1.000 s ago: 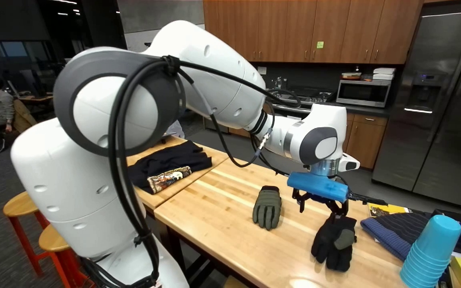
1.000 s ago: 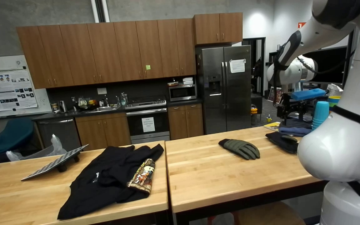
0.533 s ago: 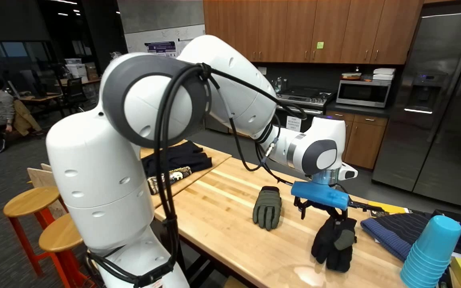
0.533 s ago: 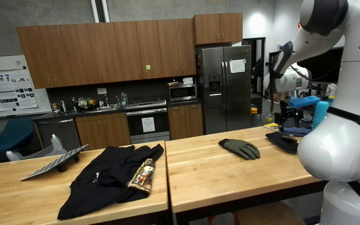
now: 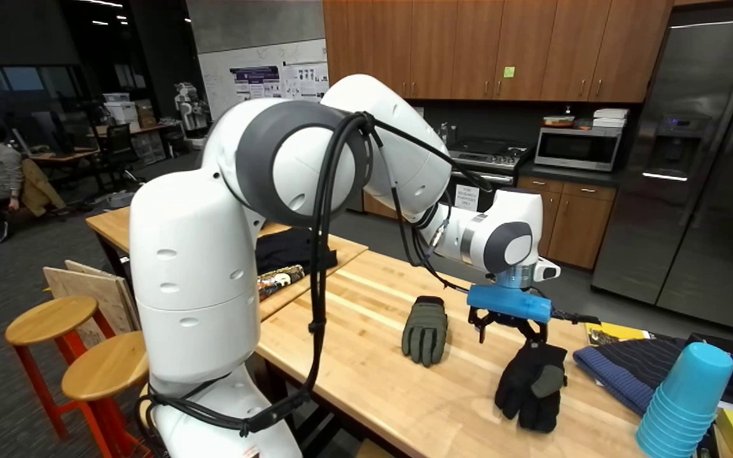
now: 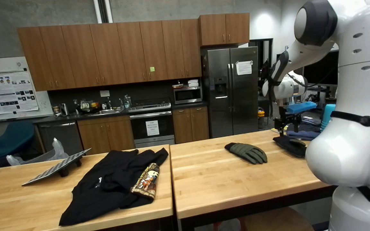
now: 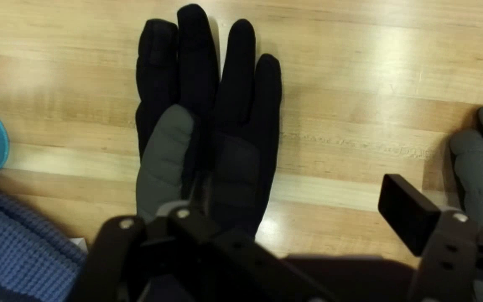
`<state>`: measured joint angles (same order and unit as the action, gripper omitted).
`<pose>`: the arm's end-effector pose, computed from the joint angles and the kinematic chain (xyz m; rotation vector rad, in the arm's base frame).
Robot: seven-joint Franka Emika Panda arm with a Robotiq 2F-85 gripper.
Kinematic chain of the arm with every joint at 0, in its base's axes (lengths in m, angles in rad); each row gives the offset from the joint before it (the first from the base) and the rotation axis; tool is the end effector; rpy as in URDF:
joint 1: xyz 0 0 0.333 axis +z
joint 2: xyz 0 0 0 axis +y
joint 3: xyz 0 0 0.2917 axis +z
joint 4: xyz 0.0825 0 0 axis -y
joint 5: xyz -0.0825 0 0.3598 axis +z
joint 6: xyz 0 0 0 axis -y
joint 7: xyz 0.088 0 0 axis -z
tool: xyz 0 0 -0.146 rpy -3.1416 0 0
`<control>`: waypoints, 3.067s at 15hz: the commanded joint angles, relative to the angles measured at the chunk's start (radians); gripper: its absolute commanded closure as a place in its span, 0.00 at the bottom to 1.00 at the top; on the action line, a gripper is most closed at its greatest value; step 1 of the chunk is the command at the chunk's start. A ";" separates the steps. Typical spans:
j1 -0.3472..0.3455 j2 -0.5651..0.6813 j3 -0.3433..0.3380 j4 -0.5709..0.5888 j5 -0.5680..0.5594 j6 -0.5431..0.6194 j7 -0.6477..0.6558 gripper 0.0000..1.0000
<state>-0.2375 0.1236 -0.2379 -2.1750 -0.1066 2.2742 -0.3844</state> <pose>0.4650 -0.2463 0.2887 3.0493 -0.0300 -0.1000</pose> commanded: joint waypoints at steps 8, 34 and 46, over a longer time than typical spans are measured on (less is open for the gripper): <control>-0.006 0.007 0.017 0.018 -0.002 -0.006 0.001 0.00; -0.020 0.066 0.011 0.027 0.057 0.026 0.083 0.00; 0.017 0.100 -0.001 0.033 -0.247 0.015 0.184 0.00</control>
<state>-0.2299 0.2232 -0.2282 -2.1538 -0.2918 2.2927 -0.2315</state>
